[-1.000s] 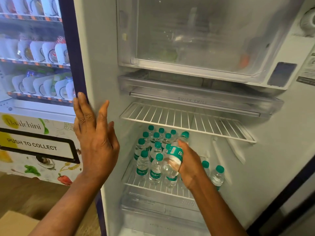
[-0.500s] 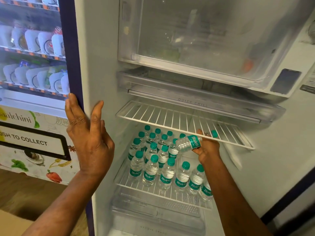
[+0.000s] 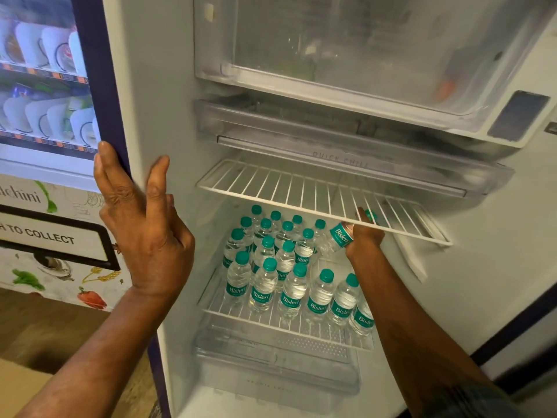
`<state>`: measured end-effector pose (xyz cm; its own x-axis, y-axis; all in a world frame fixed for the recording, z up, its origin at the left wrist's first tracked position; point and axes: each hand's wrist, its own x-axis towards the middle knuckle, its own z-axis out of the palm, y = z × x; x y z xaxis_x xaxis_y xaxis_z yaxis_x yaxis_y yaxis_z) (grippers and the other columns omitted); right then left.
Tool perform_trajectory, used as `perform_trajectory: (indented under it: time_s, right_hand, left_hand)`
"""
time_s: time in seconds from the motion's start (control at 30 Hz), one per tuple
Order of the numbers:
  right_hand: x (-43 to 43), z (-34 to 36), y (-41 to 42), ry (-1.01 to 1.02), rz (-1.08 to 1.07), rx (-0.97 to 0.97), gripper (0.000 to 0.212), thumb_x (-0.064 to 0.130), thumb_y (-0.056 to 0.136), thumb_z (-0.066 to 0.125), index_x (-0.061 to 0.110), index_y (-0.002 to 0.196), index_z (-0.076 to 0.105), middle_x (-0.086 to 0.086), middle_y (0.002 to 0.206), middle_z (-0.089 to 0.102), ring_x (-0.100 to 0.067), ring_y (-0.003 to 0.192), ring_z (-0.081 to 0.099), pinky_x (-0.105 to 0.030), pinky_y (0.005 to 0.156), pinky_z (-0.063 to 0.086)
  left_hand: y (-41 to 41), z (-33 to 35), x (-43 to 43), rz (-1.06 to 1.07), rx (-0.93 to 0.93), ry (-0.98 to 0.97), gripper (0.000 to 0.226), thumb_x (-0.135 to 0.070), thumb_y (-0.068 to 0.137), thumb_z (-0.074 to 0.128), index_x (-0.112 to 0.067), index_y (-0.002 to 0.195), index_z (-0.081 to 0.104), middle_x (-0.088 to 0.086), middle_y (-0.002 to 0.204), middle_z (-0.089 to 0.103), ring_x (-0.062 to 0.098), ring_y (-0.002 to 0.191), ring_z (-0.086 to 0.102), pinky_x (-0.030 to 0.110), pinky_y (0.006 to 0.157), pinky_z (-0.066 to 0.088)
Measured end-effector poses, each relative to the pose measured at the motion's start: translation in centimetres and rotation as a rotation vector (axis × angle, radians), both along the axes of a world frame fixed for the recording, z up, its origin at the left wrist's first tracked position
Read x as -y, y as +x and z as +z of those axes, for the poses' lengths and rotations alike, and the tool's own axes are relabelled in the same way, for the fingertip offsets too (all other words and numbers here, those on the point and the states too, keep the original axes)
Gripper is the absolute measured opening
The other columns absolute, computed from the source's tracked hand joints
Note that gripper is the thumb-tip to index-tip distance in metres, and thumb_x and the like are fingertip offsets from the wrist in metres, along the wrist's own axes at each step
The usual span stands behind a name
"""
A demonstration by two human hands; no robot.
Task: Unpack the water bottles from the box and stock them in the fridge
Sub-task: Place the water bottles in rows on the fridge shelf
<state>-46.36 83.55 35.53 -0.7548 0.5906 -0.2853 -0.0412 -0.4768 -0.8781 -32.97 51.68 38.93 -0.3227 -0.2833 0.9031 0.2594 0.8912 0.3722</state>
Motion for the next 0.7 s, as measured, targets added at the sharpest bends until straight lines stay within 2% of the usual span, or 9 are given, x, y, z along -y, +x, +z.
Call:
perform_trajectory:
  time_s: [0.07,0.13,0.2,0.33,0.43,0.53,0.7]
  right_hand:
    - [0.1,-0.7,-0.6,0.095,0.019,0.023,0.030,0.028,0.081,0.079,0.019,0.105,0.065,-0.003,0.101,0.070,-0.023,0.087,0.071,-0.038,0.076,0.061]
    - [0.2,-1.2,-0.8,0.226,0.049,0.064,0.025,0.029,0.079,0.081,0.022,0.097,0.064,-0.003,0.101,0.070,-0.020,0.088,0.070,-0.038,0.080,0.060]
    - [0.8,-1.7,-0.5,0.328,0.109,0.091,0.023,0.027,0.079,0.081,0.025,0.090,0.062,-0.002,0.098,0.069,-0.018,0.085,0.068,-0.034,0.077,0.059]
    - [1.5,-2.8,-0.5,0.445,0.165,0.091,0.037,0.023,0.074,0.086,0.014,0.106,0.069,-0.001,0.102,0.072,-0.017,0.084,0.070,-0.026,0.068,0.057]
    - [1.7,-3.2,-0.6,0.543,0.206,0.123,0.044,0.024,0.075,0.085,0.013,0.112,0.067,0.004,0.100,0.068,-0.010,0.078,0.066,-0.021,0.063,0.051]
    - [1.8,-3.8,-0.7,0.684,0.242,0.164,0.047,0.026,0.077,0.083,0.012,0.118,0.064,0.005,0.103,0.062,-0.013,0.087,0.061,-0.026,0.077,0.050]
    - [1.9,-5.1,-1.1,0.894,0.333,0.202,0.041,0.027,0.076,0.084,0.011,0.109,0.066,0.000,0.104,0.066,-0.017,0.089,0.062,-0.034,0.082,0.055]
  left_hand:
    - [-0.1,0.0,0.0,0.002,0.004,0.002,0.051,0.005,0.101,0.046,-0.010,0.150,0.049,0.039,0.163,0.016,0.044,0.157,0.010,0.029,0.115,0.020]
    - [-0.1,-0.1,-0.1,0.002,0.005,0.008,0.051,0.005,0.102,0.046,-0.011,0.150,0.049,0.039,0.162,0.017,0.048,0.155,0.013,0.035,0.114,0.026]
    - [-0.1,-0.1,-0.2,0.012,-0.003,0.003,0.051,0.005,0.101,0.046,-0.011,0.150,0.049,0.041,0.161,0.019,0.051,0.154,0.014,0.040,0.112,0.029]
    - [-0.3,0.0,-0.1,0.021,-0.028,-0.020,0.050,0.005,0.102,0.046,-0.013,0.149,0.048,0.043,0.159,0.021,0.053,0.152,0.017,0.032,0.114,0.025]
    - [-0.3,0.0,-0.1,0.030,-0.027,-0.022,0.049,0.003,0.103,0.044,-0.014,0.149,0.047,0.044,0.158,0.022,0.054,0.152,0.018,0.031,0.116,0.021]
    - [-0.3,0.0,-0.2,0.035,-0.020,-0.015,0.051,0.004,0.102,0.044,-0.014,0.149,0.048,0.043,0.158,0.022,0.053,0.152,0.018,0.033,0.115,0.023]
    - [-0.2,0.1,0.0,0.043,-0.003,-0.029,0.053,0.008,0.099,0.047,-0.010,0.149,0.051,0.045,0.158,0.020,0.054,0.152,0.017,0.038,0.113,0.027]
